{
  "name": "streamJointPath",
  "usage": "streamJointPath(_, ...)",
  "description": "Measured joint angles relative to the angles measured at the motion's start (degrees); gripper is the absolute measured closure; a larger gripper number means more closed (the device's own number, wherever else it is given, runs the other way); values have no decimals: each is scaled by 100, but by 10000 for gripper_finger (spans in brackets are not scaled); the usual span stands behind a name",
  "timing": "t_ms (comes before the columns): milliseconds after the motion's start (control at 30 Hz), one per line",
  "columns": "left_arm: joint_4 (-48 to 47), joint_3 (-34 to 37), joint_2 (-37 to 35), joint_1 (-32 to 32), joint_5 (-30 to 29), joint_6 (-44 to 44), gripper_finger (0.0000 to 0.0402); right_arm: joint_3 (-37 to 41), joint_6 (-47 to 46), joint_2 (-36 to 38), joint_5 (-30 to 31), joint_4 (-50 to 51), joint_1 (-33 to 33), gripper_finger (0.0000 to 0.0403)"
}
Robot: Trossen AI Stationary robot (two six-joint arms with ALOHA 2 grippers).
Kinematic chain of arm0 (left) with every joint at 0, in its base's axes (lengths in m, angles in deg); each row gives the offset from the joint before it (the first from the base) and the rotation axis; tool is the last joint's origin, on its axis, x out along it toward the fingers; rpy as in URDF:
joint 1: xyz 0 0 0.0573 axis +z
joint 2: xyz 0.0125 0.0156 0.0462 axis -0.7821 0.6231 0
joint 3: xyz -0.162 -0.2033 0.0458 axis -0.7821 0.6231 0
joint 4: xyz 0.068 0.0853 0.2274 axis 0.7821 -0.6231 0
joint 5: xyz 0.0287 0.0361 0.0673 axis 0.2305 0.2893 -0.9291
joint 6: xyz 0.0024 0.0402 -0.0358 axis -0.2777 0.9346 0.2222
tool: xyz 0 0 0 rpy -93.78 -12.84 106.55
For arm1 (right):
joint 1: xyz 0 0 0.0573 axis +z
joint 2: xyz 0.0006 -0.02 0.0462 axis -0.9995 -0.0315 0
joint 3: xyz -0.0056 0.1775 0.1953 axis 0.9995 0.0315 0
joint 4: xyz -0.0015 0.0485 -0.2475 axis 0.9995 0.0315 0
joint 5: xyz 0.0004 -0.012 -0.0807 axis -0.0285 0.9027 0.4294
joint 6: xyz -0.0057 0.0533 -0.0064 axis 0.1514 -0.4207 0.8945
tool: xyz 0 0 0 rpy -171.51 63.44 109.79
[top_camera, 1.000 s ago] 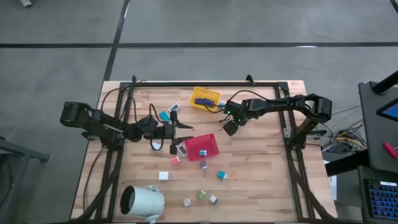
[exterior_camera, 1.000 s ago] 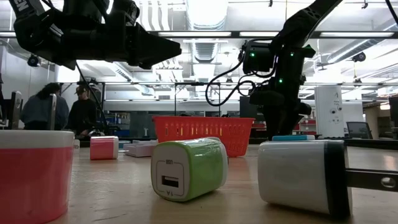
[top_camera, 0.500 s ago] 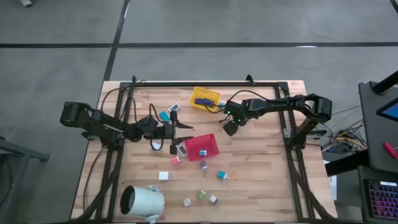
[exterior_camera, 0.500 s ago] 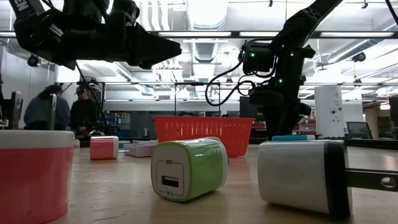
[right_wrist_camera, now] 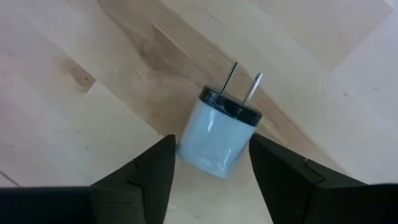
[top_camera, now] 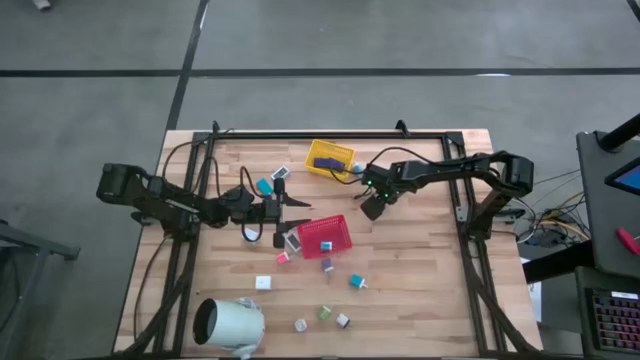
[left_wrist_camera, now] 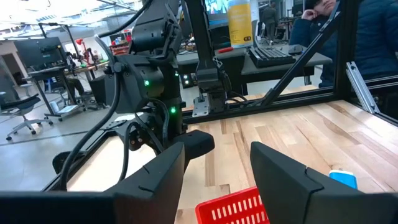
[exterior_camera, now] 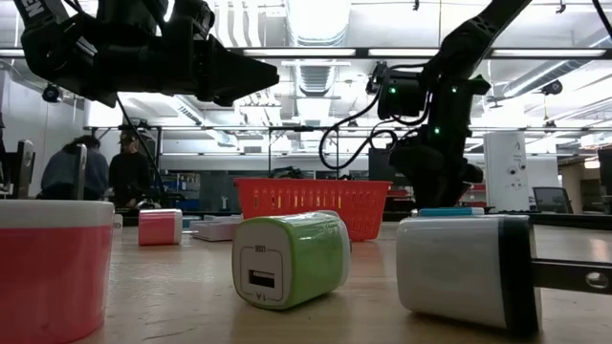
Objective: Pick & Place Office items
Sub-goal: Put the top white and black charger adapter into the red bin
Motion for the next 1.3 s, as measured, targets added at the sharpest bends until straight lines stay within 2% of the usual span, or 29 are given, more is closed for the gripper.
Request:
streamJointPath(200, 0, 0, 0, 0, 2, 0, 215, 197, 75, 4, 14, -287, 0, 259)
streamJointPath(333, 0, 2, 0, 0, 2, -2, 215, 201, 218, 7, 25, -355, 2, 278)
streamJointPath(1067, -90, 6, 2, -4, 2, -2, 215, 208, 988, -2, 206, -477, 215, 278)
streamJointPath(1300, -90, 4, 2, -2, 0, -2, 216, 210, 1078, 0, 502, -778, 454, 278)
